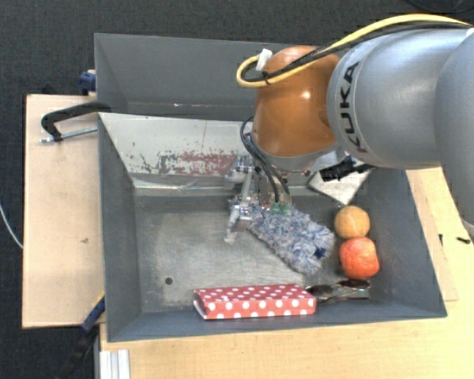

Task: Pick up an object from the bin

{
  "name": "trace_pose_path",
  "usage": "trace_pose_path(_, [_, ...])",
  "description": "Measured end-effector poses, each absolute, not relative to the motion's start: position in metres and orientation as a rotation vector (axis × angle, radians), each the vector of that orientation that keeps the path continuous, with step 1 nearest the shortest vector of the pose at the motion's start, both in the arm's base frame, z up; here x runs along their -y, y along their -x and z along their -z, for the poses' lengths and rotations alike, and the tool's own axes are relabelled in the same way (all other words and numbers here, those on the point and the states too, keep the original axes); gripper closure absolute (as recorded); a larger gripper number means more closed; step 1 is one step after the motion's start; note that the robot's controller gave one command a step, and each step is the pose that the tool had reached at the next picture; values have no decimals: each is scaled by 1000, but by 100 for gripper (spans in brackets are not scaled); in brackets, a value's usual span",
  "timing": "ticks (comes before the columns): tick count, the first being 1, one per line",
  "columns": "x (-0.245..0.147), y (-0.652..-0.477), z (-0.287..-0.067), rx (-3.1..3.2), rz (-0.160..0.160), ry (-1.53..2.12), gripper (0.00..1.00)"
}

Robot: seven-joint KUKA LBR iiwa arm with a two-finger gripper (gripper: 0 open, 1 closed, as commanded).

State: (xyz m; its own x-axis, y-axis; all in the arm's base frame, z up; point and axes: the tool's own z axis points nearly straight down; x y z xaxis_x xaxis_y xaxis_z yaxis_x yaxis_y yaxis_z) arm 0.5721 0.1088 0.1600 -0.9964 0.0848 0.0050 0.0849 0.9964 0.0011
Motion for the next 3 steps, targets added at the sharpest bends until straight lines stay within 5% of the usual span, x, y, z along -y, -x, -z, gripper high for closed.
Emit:
trace_pose_path(1, [-78, -592, -161, 3144, 0, 161, 0])
trace_pose_path(2, [-38, -582, -137, 3136, 0, 154, 0])
trace_pose_path(3, [20, -591, -69, 3144, 16, 137, 0])
